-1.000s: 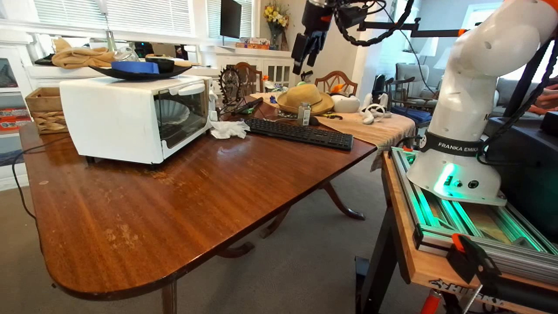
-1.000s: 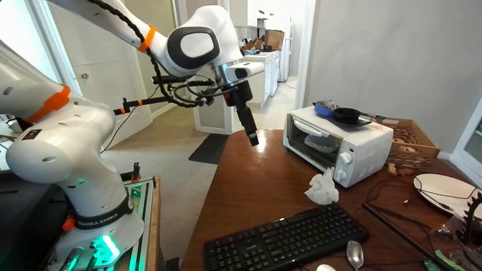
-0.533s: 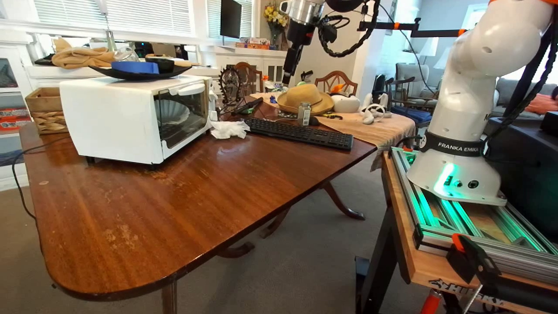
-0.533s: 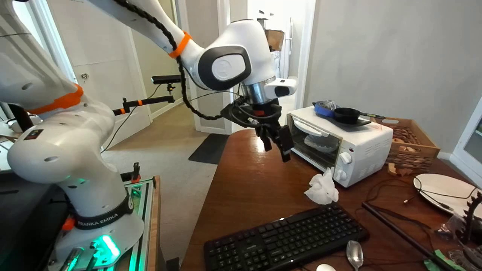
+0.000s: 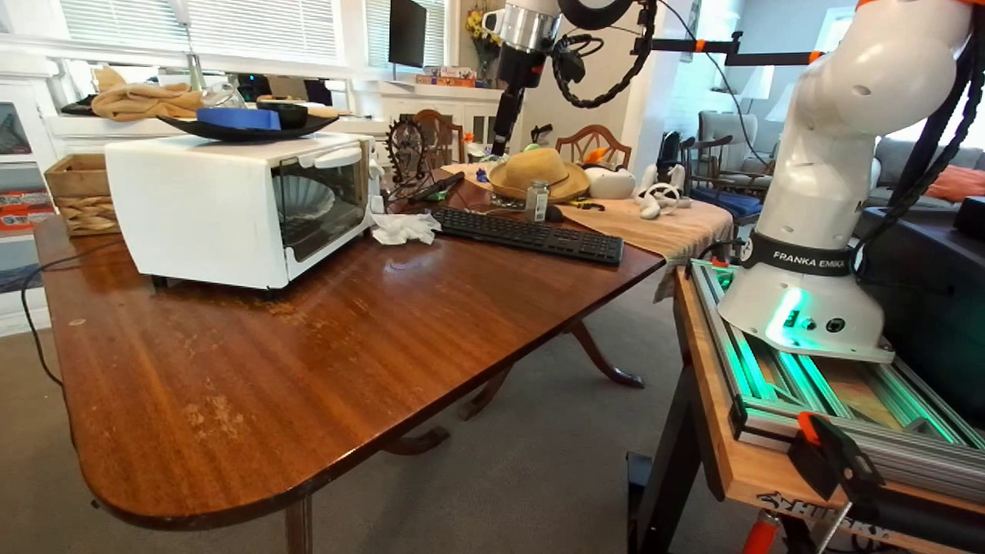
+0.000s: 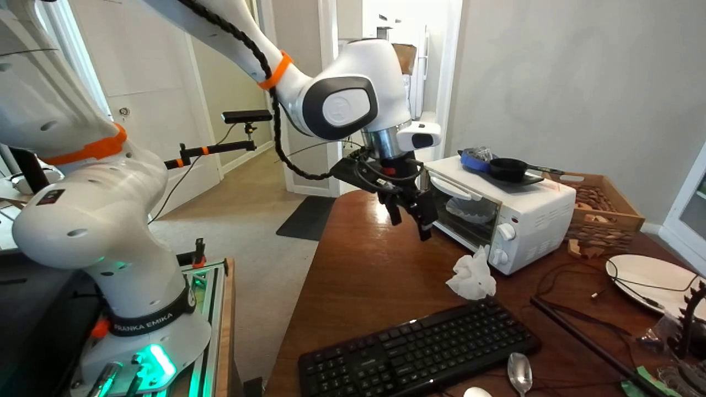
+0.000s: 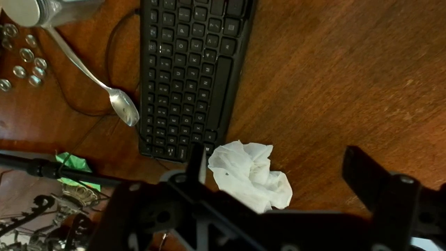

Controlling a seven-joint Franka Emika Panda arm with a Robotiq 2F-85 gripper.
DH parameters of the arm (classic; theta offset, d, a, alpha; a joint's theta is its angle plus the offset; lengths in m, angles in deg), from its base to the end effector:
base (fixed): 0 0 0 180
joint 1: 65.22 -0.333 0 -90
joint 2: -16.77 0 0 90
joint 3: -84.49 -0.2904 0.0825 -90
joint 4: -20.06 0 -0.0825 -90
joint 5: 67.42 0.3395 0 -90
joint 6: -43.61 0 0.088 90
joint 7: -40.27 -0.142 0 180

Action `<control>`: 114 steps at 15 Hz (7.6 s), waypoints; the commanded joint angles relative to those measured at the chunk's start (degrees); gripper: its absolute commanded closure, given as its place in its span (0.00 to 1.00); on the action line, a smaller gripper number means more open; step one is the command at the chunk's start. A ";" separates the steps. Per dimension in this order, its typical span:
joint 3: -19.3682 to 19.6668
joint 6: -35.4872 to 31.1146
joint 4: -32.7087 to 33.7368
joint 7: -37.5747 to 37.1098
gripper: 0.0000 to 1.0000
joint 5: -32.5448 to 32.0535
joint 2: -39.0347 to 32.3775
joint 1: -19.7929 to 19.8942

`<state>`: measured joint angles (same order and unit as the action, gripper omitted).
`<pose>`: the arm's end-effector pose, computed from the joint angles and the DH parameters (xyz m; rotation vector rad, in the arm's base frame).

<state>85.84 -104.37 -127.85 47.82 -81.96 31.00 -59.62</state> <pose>0.4283 -0.0521 0.3441 2.9221 0.3067 0.3357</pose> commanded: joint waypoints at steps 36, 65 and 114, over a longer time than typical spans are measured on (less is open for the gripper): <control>-5.09 -16.45 30.76 28.00 0.97 8.73 -44.78 5.59; -10.33 -14.27 37.19 28.98 0.34 9.82 -49.70 9.99; 17.64 30.10 21.97 -60.80 0.00 -36.58 -15.47 0.03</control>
<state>107.20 -78.54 -105.01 -9.51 -115.84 13.87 -62.46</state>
